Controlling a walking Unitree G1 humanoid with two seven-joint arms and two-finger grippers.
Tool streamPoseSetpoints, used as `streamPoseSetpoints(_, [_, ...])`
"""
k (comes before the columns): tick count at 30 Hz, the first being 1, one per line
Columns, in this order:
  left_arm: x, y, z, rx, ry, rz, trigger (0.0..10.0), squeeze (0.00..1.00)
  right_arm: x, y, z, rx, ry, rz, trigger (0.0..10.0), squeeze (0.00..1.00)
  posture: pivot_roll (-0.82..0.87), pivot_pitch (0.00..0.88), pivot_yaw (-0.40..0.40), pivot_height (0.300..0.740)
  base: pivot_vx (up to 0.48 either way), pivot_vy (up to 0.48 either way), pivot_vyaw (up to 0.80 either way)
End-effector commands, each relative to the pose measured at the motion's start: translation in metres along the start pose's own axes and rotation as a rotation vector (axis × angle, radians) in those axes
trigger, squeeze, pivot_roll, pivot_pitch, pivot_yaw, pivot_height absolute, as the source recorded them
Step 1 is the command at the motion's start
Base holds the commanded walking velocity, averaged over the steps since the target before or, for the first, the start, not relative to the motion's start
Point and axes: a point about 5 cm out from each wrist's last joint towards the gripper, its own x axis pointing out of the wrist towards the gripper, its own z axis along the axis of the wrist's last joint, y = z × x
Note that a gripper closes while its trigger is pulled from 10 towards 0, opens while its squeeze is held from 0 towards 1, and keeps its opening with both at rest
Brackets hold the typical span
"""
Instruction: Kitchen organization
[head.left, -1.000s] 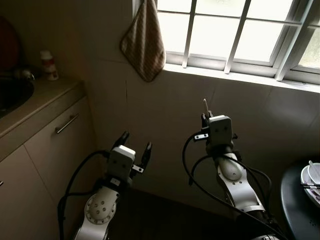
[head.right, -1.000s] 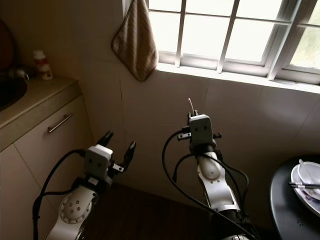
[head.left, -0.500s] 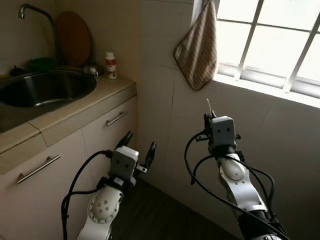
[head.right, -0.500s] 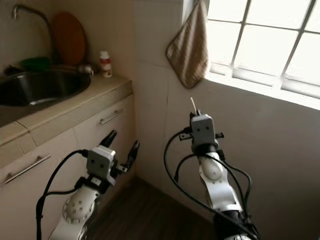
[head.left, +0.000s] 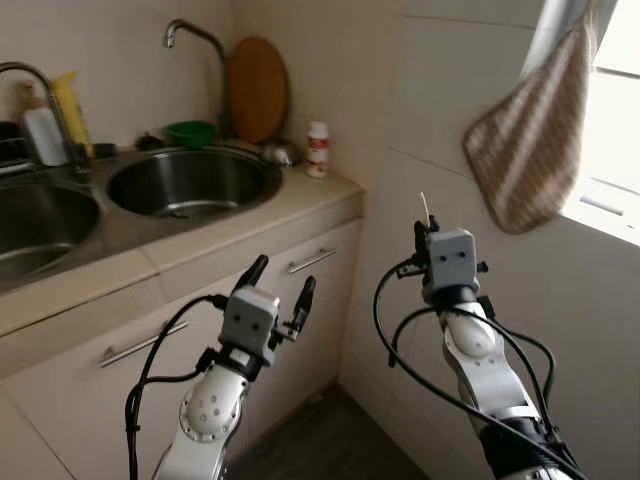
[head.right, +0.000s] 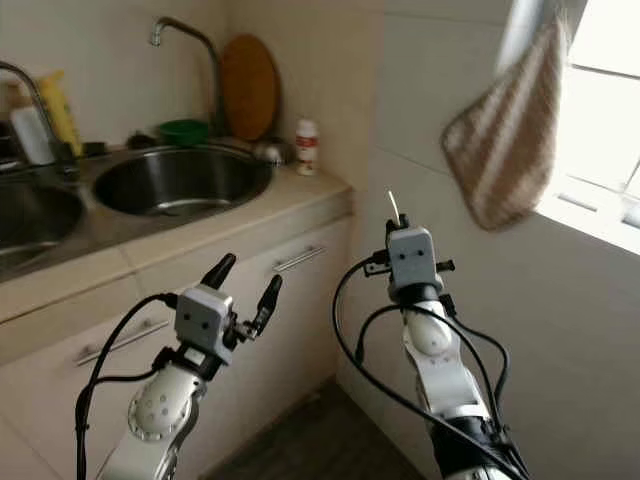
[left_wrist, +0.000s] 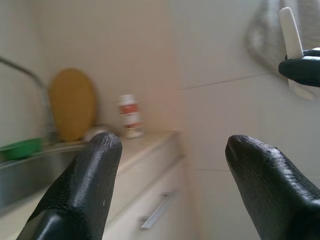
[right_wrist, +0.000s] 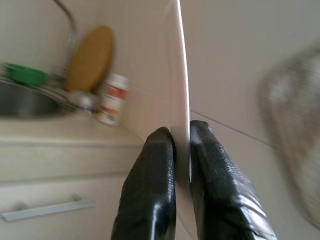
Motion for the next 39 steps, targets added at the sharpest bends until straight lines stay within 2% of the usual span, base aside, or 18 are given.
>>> streamPoseSetpoints(1, [-0.001, 0.007, 0.002, 0.023, -0.006, 0.016, 10.0, 0.0, 0.006, 0.009, 0.011, 0.002, -0.048, 0.031, 0.0, 0.0, 0.07, 0.0, -0.069, 0.74, 0.48, 0.0, 0.8])
streamPoseSetpoints(6, [0.004, 0.012, 0.016, 0.039, -0.075, 0.048, 10.0, 0.0, 0.008, 0.01, 0.014, -0.001, -0.067, 0.038, 0.0, 0.0, 0.07, 0.0, -0.069, 0.74, 0.48, 0.0, 0.8])
streamPoseSetpoints(8, [0.007, 0.018, 0.025, 0.087, -0.121, 0.089, 10.0, 0.0, 0.01, 0.01, 0.016, 0.002, -0.078, 0.039, 0.0, 0.0, 0.07, 0.0, -0.072, 0.74, 0.476, 0.0, 0.8])
streamPoseSetpoints(12, [0.009, 0.024, 0.03, 0.098, -0.146, 0.126, 10.0, 0.0, 0.012, 0.01, 0.018, 0.004, -0.083, 0.038, 0.0, 0.0, 0.07, 0.0, -0.072, 0.74, 0.459, 0.0, 0.8])
streamPoseSetpoints(15, [0.012, 0.031, 0.042, 0.136, -0.196, 0.149, 10.0, 0.0, 0.016, 0.01, 0.022, 0.02, -0.101, 0.029, 0.0, 0.0, 0.07, 0.0, -0.07, 0.74, 0.248, 0.0, 0.8])
streamPoseSetpoints(25, [0.013, 0.027, 0.042, 0.127, -0.196, 0.145, 10.0, 0.0, 0.018, 0.011, 0.02, 0.058, -0.085, 0.023, 0.0, 0.0, 0.07, 0.0, -0.07, 0.74, 0.128, 0.0, 0.8])
streamPoseSetpoints(26, [0.014, 0.027, 0.041, 0.127, -0.191, 0.146, 10.0, 0.0, 0.019, 0.011, 0.019, 0.052, -0.073, 0.024, 7.2, 0.0, 0.07, 0.0, -0.071, 0.74, 0.0, 0.0, 0.0])
streamPoseSetpoints(27, [0.014, 0.027, 0.041, 0.125, -0.191, 0.146, 10.0, 0.0, 0.02, 0.011, 0.017, 0.075, -0.058, 0.019, 10.0, 0.0, 0.07, 0.0, -0.071, 0.74, 0.0, 0.0, 0.0])
streamPoseSetpoints(28, [0.014, 0.026, 0.041, 0.125, -0.19, 0.143, 10.0, 0.0, 0.022, 0.01, 0.015, 0.097, -0.039, 0.013, 10.0, 0.0, 0.08, 0.0, -0.073, 0.74, 0.0, 0.0, 0.0])
streamPoseSetpoints(32, [0.014, 0.026, 0.039, 0.126, -0.182, 0.142, 10.0, 0.0, 0.029, 0.013, 0.006, 0.056, 0.04, 0.022, 10.0, 0.0, 0.08, 0.0, -0.072, 0.74, 0.0, 0.0, 0.0])
streamPoseSetpoints(37, [0.016, 0.026, 0.038, 0.125, -0.178, 0.137, 10.0, 0.0, 0.049, 0.014, -0.009, 0.116, 0.202, 0.044, 10.0, 0.0, 0.09, 0.0, -0.063, 0.74, 0.0, 0.0, 0.0])
streamPoseSetpoints(39, [0.018, 0.025, 0.038, 0.124, -0.179, 0.131, 10.0, 0.0, 0.058, 0.012, -0.014, 0.187, 0.284, 0.059, 10.0, 0.0, 0.09, 0.0, -0.06, 0.74, 0.0, 0.0, 0.0])
